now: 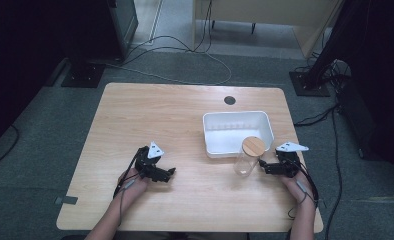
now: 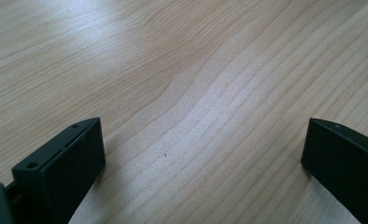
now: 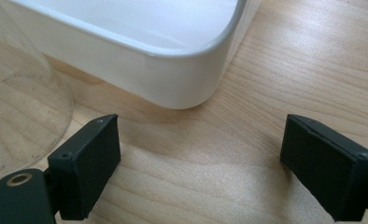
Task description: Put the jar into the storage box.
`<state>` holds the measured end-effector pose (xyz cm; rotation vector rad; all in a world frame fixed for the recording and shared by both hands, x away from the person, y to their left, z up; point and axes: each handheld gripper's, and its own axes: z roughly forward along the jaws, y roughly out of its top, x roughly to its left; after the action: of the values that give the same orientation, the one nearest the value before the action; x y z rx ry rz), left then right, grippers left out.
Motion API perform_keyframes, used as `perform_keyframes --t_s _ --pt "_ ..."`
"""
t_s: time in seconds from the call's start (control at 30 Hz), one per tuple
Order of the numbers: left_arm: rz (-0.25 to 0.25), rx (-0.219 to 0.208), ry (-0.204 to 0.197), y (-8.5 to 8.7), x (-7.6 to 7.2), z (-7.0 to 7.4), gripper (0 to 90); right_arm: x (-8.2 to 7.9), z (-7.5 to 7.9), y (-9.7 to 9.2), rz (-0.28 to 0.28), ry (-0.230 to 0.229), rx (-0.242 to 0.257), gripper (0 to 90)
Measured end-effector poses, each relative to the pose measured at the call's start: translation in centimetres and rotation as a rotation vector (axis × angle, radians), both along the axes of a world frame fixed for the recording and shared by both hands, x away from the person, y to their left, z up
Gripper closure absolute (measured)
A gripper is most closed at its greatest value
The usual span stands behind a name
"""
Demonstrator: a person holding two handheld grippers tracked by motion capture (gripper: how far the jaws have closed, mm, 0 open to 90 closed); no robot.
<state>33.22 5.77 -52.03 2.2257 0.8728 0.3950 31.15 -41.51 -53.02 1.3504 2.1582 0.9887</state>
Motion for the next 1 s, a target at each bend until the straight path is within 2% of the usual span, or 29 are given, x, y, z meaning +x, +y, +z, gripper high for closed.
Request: perform_keyframes --t_s 0.77,1.0 --pt "-0.001 0.002 0.0 0.01 0.02 0.01 0.0 0.0 0.0 0.0 0.0 -0.001 0.0 11.8" --pt "-0.003 0.0 0.001 -0.06 0.05 0.0 0.0 0.06 -0.01 0.14 -0.016 -0.004 -0.002 11.8"
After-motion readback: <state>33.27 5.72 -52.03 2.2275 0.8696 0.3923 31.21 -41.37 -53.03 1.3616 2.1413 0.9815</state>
